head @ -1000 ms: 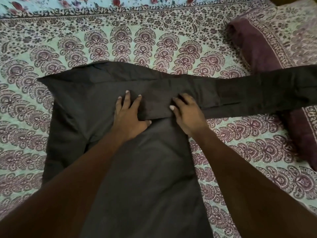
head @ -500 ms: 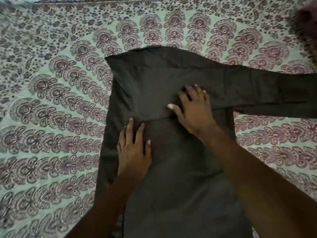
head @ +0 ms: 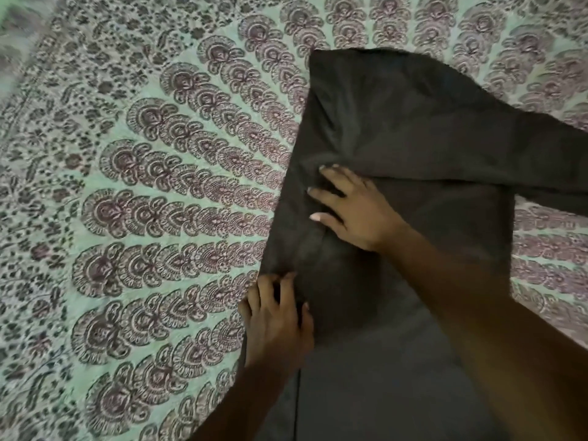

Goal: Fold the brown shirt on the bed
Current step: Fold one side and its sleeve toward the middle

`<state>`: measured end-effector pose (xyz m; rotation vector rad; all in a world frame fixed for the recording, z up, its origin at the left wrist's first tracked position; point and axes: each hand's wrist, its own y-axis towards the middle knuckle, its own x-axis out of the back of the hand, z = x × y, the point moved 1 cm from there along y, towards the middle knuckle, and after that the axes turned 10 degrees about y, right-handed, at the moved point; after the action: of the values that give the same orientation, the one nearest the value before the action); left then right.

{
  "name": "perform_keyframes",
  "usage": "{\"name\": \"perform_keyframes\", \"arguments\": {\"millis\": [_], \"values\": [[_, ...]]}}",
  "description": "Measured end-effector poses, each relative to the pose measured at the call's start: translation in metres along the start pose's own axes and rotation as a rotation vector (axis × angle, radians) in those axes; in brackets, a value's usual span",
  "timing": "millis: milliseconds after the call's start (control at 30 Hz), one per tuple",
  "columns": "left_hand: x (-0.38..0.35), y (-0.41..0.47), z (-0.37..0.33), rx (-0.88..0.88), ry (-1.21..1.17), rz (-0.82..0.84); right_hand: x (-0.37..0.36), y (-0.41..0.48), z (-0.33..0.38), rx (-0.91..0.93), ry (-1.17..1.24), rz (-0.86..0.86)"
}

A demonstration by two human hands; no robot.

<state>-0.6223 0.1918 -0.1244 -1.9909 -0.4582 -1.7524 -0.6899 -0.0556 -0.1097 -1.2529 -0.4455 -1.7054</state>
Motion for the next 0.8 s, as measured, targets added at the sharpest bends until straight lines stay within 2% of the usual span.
{"name": "perform_keyframes", "arguments": {"millis": [67, 300, 500, 700, 800], "values": [[-0.001, -0.020, 0.014, -0.006, 0.035, 0.020, -0.012, -0.004, 0.010, -0.040, 0.043, 0.049], [-0.001, -0.074, 0.049, -0.128, 0.028, 0.056, -0.031, -0.030, 0.073, -0.345, 0.052, -0.176], [-0.005, -0.117, 0.076, -0.212, 0.045, 0.118, -0.085, -0.106, 0.151, -0.556, 0.580, -0.164], [-0.015, -0.147, 0.094, -0.392, 0.130, 0.097, -0.112, -0.162, 0.192, -0.724, 0.756, -0.213], [-0.018, -0.158, 0.102, -0.450, 0.151, 0.113, -0.122, -0.181, 0.203, -0.746, 0.836, -0.208]]}}
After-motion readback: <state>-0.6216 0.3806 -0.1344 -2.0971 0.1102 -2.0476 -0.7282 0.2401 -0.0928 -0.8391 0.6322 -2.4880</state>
